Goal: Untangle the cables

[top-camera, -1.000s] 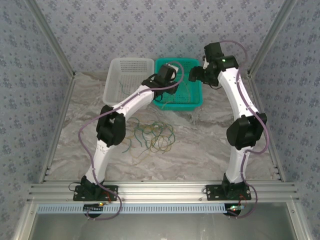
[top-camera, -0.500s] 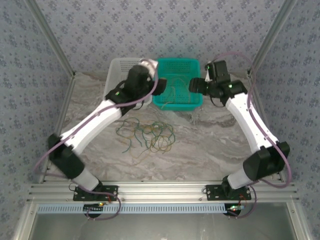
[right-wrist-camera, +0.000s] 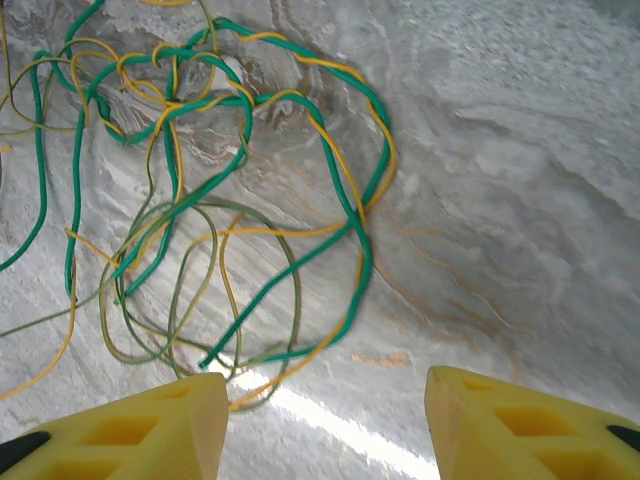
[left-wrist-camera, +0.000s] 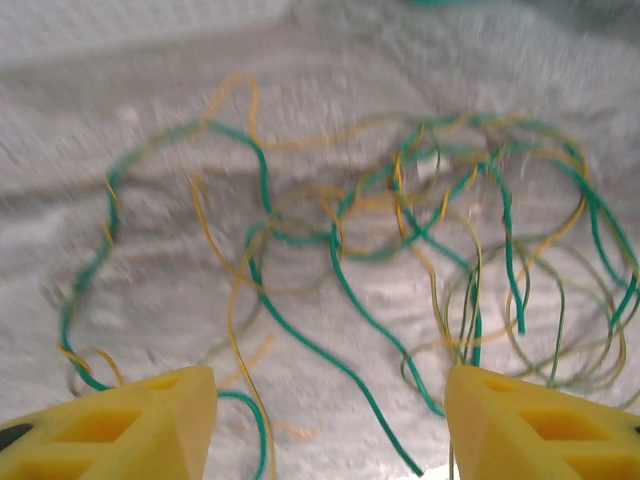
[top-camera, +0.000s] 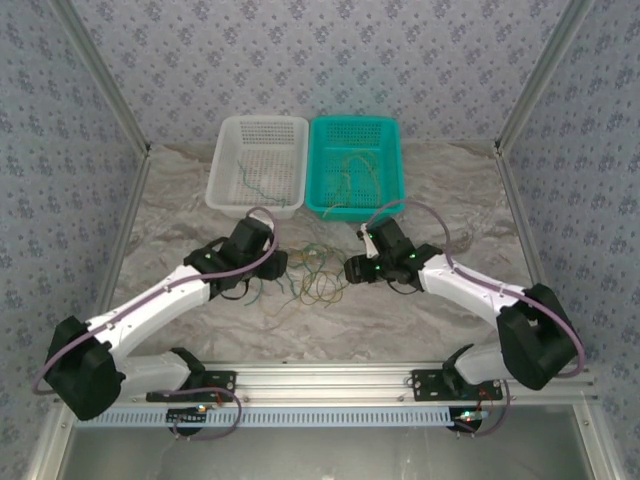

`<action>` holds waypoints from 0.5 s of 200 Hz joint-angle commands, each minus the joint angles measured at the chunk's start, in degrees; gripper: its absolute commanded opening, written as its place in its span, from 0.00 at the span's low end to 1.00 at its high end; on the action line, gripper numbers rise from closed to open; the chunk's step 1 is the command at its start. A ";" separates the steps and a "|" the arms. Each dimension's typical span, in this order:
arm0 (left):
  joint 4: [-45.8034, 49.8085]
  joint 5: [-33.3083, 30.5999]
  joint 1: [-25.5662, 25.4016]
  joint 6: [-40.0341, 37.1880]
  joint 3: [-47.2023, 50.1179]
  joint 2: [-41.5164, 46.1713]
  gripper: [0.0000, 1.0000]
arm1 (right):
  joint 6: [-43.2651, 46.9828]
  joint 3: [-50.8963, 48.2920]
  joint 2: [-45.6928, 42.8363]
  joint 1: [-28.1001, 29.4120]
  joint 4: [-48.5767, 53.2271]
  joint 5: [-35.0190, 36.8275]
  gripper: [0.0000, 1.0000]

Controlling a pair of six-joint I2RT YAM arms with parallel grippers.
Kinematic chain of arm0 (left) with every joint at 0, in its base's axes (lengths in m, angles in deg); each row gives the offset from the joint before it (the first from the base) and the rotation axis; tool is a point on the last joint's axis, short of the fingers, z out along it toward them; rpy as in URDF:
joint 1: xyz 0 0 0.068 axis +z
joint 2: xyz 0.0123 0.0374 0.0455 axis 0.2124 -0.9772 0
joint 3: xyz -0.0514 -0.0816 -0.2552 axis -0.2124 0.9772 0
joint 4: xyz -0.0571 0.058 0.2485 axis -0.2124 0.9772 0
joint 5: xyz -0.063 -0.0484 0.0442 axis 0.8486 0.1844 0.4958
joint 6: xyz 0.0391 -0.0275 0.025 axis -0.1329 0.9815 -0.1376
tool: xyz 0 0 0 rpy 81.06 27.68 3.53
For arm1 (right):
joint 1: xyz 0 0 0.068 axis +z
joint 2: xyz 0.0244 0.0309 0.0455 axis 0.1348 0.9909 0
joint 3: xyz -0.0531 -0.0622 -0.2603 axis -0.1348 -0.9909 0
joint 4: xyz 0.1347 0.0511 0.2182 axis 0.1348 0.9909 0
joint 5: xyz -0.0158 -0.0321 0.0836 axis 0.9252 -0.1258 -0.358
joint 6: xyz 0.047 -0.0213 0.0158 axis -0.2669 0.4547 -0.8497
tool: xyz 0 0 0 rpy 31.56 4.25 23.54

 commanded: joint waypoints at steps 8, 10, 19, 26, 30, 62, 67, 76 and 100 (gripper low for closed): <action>0.40 4.56 1.26 6.98 3.53 -2.24 0.60 | 1.70 -1.05 0.17 2.91 -8.49 6.85 0.55; 0.40 4.15 1.58 7.43 3.79 -2.42 0.60 | 1.90 -1.11 0.17 3.09 -8.72 7.44 0.55; -0.01 3.39 3.45 8.53 4.66 -3.07 0.60 | 2.29 -0.97 0.19 3.71 -9.53 10.13 0.55; -0.62 3.41 5.71 9.36 5.23 -3.57 0.60 | 2.41 -0.73 0.26 4.12 -10.07 11.96 0.54; -1.09 3.82 7.21 9.66 5.53 -3.87 0.60 | 2.47 -0.60 0.42 4.26 -10.50 12.80 0.54; -3.78 4.57 15.43 9.37 5.79 -7.21 0.50 | 4.20 1.91 1.37 5.92 -11.83 16.79 0.54; -4.19 4.55 15.86 8.99 5.76 -7.75 0.48 | 4.59 2.55 1.76 6.09 -11.46 17.29 0.54; -4.78 4.19 16.11 8.48 5.60 -8.60 0.47 | 5.24 3.78 2.33 6.39 -10.66 17.92 0.54; -7.24 5.27 16.48 8.02 5.83 -11.21 0.42 | 5.83 5.19 3.32 6.77 -9.96 18.89 0.53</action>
